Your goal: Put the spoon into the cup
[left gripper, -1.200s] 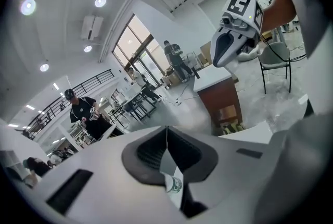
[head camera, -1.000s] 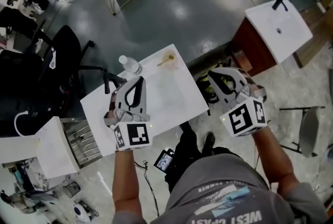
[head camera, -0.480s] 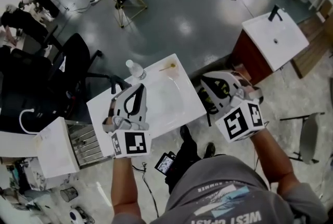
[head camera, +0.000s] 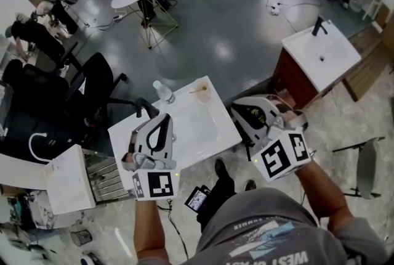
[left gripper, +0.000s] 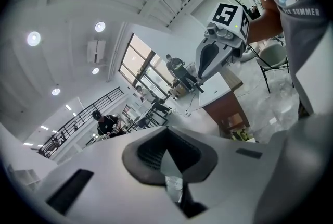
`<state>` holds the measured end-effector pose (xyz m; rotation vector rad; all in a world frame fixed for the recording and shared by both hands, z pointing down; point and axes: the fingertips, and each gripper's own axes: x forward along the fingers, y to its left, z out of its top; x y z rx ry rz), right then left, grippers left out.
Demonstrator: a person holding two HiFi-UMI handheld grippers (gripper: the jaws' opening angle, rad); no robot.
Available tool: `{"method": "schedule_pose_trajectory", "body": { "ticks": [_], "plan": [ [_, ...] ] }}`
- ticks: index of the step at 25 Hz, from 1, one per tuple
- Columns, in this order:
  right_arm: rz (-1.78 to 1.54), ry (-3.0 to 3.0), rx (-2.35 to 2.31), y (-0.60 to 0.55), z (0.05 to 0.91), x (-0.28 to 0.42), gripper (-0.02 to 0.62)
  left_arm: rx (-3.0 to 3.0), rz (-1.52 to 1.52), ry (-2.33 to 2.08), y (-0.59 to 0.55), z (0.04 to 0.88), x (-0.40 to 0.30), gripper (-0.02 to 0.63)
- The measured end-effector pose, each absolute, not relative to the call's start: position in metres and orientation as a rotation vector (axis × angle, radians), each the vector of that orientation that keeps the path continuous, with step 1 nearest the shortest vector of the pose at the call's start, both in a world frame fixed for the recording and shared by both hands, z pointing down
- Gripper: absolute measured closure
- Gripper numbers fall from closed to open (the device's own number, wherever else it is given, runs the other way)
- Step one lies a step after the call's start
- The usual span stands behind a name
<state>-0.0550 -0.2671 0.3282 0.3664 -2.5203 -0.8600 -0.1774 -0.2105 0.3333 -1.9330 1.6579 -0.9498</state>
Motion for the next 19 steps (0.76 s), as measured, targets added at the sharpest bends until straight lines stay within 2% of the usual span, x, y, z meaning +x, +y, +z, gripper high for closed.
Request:
{"method": "schedule_pose_trajectory", "body": {
  "ticks": [19],
  "plan": [
    [-0.909,-2.539,0.367,-0.219,0.306,-0.023,0.565,-1.88,-0.949,1.677,-0.156,0.317,-0.15,0.604]
  ]
}}
